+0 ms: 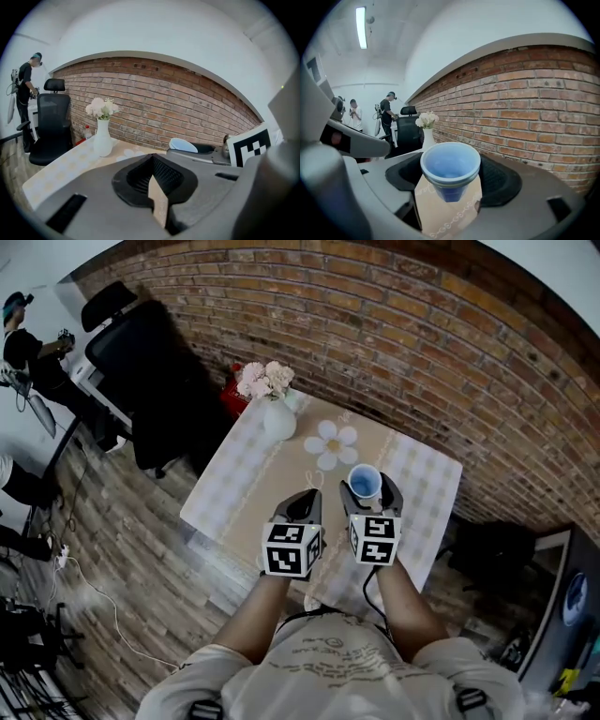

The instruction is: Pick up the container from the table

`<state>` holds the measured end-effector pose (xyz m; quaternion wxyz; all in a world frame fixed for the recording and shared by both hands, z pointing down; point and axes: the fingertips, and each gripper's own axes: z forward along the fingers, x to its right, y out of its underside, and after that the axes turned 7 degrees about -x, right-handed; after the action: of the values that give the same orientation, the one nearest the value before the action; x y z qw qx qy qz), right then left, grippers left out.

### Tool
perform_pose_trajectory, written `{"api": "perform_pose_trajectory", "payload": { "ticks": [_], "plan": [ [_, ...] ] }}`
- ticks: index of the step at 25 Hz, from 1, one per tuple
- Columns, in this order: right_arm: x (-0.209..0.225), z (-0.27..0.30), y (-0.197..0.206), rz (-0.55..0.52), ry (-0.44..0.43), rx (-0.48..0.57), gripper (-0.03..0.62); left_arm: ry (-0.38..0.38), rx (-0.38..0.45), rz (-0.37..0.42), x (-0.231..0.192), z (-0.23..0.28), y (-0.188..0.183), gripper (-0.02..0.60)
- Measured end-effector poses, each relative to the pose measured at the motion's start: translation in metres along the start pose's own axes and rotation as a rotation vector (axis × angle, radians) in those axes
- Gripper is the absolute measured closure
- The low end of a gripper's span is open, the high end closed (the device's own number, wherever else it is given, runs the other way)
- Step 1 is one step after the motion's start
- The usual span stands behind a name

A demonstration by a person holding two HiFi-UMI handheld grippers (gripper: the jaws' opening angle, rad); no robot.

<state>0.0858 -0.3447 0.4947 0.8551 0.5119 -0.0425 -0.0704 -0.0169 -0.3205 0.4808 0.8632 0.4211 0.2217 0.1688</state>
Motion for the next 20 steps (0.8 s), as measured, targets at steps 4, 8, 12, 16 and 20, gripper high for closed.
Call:
{"api": "perform_pose_trajectory", "payload": {
  "ticks": [4,8,12,16,20],
  "plan": [
    [-0.007,-0.037,-0.005,0.012,0.000,0.025,0.235,0.018,0.030,0.024,0.017,-0.021,-0.004,0.578],
    [-0.009,-0.069,-0.012,0.037,-0.019,0.066,0.235,0.035,0.065,0.047,0.033,-0.037,-0.009,0.578],
    [-0.010,-0.095,-0.014,0.038,-0.009,0.084,0.235,0.053,0.084,0.071,0.049,-0.052,-0.008,0.578],
    [-0.011,-0.114,-0.024,0.058,-0.013,0.108,0.235,0.068,0.108,0.090,0.060,-0.062,-0.013,0.578],
    [-0.008,-0.133,-0.038,0.039,0.003,0.147,0.235,0.075,0.149,0.102,0.068,-0.075,-0.020,0.578]
  ]
}}
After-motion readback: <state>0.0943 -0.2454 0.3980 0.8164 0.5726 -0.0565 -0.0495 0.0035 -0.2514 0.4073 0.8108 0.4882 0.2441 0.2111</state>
